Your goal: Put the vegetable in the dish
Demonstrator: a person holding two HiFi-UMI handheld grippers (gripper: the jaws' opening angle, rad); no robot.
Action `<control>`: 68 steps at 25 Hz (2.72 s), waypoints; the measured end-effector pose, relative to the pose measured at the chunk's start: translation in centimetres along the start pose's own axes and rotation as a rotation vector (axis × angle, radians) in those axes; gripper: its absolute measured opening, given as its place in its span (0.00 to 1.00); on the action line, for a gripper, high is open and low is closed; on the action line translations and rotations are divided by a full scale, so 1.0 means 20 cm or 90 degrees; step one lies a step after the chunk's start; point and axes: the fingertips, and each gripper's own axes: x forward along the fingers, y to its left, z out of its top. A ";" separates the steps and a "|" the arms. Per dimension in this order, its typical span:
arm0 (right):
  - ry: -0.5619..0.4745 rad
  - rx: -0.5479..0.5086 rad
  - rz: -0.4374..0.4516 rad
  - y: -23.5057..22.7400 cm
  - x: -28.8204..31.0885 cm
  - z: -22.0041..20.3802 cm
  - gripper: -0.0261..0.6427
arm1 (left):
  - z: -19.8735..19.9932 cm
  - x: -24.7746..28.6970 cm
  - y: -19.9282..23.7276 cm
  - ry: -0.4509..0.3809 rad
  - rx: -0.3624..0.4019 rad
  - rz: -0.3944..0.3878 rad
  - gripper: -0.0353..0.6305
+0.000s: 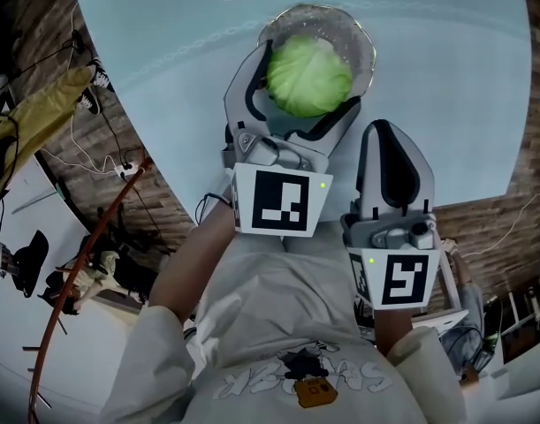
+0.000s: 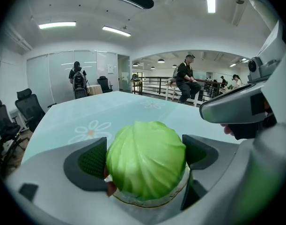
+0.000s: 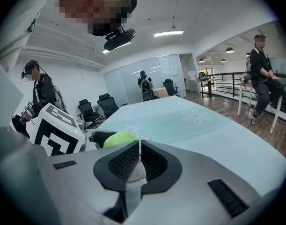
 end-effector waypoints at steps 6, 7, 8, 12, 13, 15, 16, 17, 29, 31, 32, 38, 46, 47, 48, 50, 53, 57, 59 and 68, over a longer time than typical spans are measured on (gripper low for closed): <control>0.004 0.011 -0.002 -0.06 0.02 -0.01 0.09 | -0.04 0.07 -0.02 0.030 -0.003 0.003 0.82; 0.005 0.012 -0.004 -0.07 0.02 -0.02 0.08 | -0.06 0.08 -0.02 0.034 -0.001 0.004 0.82; 0.005 0.013 -0.004 -0.07 0.02 -0.02 0.09 | -0.07 0.09 -0.03 0.037 0.003 0.006 0.82; 0.005 0.017 -0.001 -0.08 0.02 -0.03 0.09 | -0.10 0.11 -0.04 0.053 0.018 0.011 0.82; 0.005 0.018 -0.002 -0.08 0.02 -0.03 0.09 | -0.11 0.12 -0.04 0.058 0.023 0.011 0.82; 0.005 0.021 -0.005 -0.10 0.01 -0.02 0.09 | -0.12 0.13 -0.05 0.071 0.034 0.011 0.82; 0.005 0.022 -0.006 -0.10 0.01 -0.02 0.09 | -0.13 0.13 -0.05 0.079 0.039 0.012 0.82; 0.006 0.023 -0.007 -0.10 0.01 -0.02 0.09 | -0.14 0.13 -0.05 0.087 0.042 0.012 0.82; 0.009 0.032 -0.017 -0.14 -0.02 -0.04 0.09 | -0.10 0.13 -0.04 0.069 0.000 0.006 0.82; 0.007 0.031 -0.017 -0.12 -0.02 -0.03 0.09 | -0.10 0.12 -0.03 0.067 0.002 0.009 0.82; 0.005 0.031 -0.017 -0.12 -0.02 -0.03 0.09 | -0.10 0.11 -0.03 0.065 0.000 0.011 0.82; -0.003 0.025 -0.019 -0.09 -0.04 0.00 0.09 | -0.02 0.07 -0.03 0.033 0.013 -0.021 0.81; -0.023 0.008 -0.031 -0.01 -0.09 0.04 0.09 | 0.07 -0.14 0.07 -0.014 -0.059 0.032 0.52; -0.025 0.006 -0.034 0.00 -0.10 0.05 0.09 | 0.07 -0.17 0.08 -0.016 -0.063 0.036 0.50; -0.027 0.006 -0.037 0.01 -0.10 0.06 0.09 | 0.08 -0.19 0.08 -0.015 -0.063 0.034 0.42; -0.033 0.004 -0.043 0.02 -0.13 0.08 0.09 | 0.08 -0.22 0.07 -0.013 -0.054 0.031 0.31; -0.041 -0.002 -0.048 0.05 -0.16 0.11 0.09 | 0.09 -0.28 0.08 -0.015 -0.056 0.044 0.19; -0.058 -0.015 -0.054 0.10 -0.22 0.18 0.09 | 0.10 -0.36 0.09 -0.021 -0.051 0.032 0.07; -0.068 -0.021 -0.056 0.12 -0.25 0.22 0.09 | 0.13 -0.40 0.10 -0.030 -0.049 0.028 0.06; -0.073 -0.030 -0.068 0.25 -0.36 0.30 0.09 | 0.26 -0.67 0.09 -0.072 -0.056 0.018 0.06</control>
